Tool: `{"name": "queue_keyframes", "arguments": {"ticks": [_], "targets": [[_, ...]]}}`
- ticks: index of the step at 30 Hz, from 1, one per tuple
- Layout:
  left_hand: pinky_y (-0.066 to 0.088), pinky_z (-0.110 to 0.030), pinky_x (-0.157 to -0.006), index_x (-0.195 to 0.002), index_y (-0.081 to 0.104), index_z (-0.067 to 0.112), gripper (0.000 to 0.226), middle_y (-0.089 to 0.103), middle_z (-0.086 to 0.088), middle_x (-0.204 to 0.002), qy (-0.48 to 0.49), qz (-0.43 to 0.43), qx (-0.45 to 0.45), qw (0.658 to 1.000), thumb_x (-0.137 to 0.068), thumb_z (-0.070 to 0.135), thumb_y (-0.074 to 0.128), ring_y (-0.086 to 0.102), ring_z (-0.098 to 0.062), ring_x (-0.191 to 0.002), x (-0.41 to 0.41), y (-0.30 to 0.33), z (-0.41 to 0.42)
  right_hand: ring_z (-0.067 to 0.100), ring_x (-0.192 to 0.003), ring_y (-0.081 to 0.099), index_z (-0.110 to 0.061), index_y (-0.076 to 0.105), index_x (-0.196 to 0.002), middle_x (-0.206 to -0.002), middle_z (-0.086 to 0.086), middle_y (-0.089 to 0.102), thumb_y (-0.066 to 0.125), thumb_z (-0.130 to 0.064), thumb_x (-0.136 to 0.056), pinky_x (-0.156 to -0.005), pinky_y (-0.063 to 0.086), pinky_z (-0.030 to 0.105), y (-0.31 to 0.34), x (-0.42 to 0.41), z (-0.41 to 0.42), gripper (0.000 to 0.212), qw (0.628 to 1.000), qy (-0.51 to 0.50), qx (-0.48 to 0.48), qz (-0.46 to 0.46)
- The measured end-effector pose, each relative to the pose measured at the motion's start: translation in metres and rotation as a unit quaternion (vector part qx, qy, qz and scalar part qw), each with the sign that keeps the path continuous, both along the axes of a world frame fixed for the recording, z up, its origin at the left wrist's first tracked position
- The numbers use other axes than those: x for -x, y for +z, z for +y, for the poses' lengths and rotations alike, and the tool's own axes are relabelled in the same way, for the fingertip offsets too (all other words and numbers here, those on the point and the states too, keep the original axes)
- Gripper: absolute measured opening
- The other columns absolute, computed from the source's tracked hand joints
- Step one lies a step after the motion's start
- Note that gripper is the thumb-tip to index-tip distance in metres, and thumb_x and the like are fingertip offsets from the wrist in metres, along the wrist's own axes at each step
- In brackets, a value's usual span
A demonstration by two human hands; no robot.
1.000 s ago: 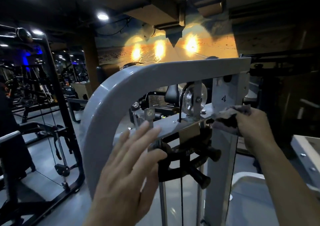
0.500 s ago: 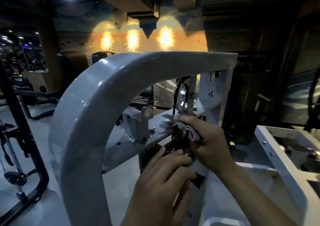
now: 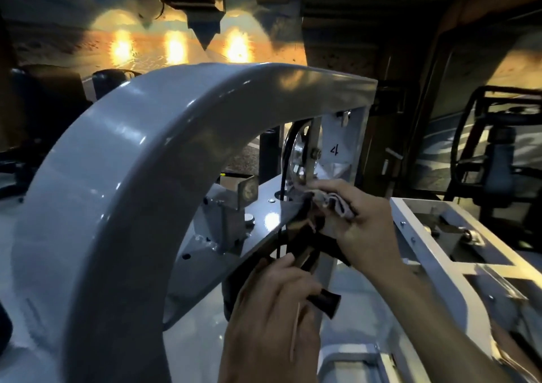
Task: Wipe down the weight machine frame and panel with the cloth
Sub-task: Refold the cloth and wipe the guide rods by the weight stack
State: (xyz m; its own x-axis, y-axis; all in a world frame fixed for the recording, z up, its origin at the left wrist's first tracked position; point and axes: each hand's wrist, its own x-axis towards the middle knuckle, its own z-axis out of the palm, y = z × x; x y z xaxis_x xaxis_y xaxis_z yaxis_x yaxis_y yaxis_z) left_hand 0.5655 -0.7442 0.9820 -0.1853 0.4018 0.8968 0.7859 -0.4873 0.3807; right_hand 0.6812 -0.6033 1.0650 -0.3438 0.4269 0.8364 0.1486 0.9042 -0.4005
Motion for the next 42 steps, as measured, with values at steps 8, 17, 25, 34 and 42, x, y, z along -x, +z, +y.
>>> {"name": "queue_keyframes", "arguments": {"ticks": [8, 17, 25, 34, 42], "targets": [[0.056, -0.050, -0.091, -0.095, 0.073, 0.030, 0.018, 0.069, 0.018, -0.112, 0.072, 0.024, 0.028, 0.997, -0.088, 0.022, 0.059, 0.060, -0.008, -0.127, -0.007, 0.020, -0.015, 0.007, -0.102, 0.072, -0.015, 0.073, -0.119, -0.110, -0.008, 0.076, 0.076, -0.001, -0.086, -0.084, 0.058, 0.027, 0.002, -0.006, 0.010, 0.036, 0.994, 0.042, -0.083, -0.057], [0.052, -0.044, -0.101, -0.097, 0.074, 0.030, 0.020, 0.066, 0.018, -0.126, 0.139, 0.055, 0.070, 0.986, -0.087, 0.026, 0.057, 0.057, -0.009, -0.131, -0.021, 0.028, 0.002, 0.010, -0.095, 0.072, -0.012, 0.074, -0.118, -0.107, -0.004, 0.075, 0.064, -0.010, -0.091, -0.084, 0.062, 0.030, 0.008, -0.010, 0.070, 0.028, 0.996, -0.031, -0.066, -0.055], [0.051, -0.040, -0.100, -0.103, 0.074, 0.032, 0.024, 0.060, 0.020, -0.139, 0.189, 0.076, 0.102, 0.974, -0.089, 0.027, 0.055, 0.056, -0.009, -0.132, -0.028, 0.029, 0.008, 0.013, -0.098, 0.074, -0.016, 0.072, -0.119, -0.110, -0.001, 0.076, 0.077, 0.008, -0.082, -0.082, 0.061, 0.039, 0.008, -0.021, 0.125, 0.045, 0.997, -0.015, -0.058, -0.053], [0.051, -0.038, -0.100, -0.104, 0.073, 0.029, 0.025, 0.063, 0.016, -0.135, 0.243, 0.116, 0.120, 0.955, -0.085, 0.024, 0.057, 0.055, -0.009, -0.133, -0.034, 0.025, 0.015, 0.015, -0.102, 0.070, -0.011, 0.073, -0.119, -0.110, 0.003, 0.076, 0.054, -0.017, -0.095, -0.088, 0.056, 0.029, -0.003, -0.008, 0.039, 0.031, 0.987, 0.119, -0.112, -0.005], [0.048, -0.037, -0.102, -0.099, 0.074, 0.026, 0.022, 0.064, 0.016, -0.134, 0.253, 0.158, 0.132, 0.945, -0.092, 0.023, 0.053, 0.053, -0.010, -0.136, -0.031, 0.022, 0.015, 0.010, -0.091, 0.070, -0.015, 0.074, -0.119, -0.103, 0.000, 0.077, 0.067, -0.006, -0.090, -0.082, 0.047, 0.006, 0.004, 0.000, 0.055, 0.031, 0.982, 0.166, -0.083, -0.021]]}}
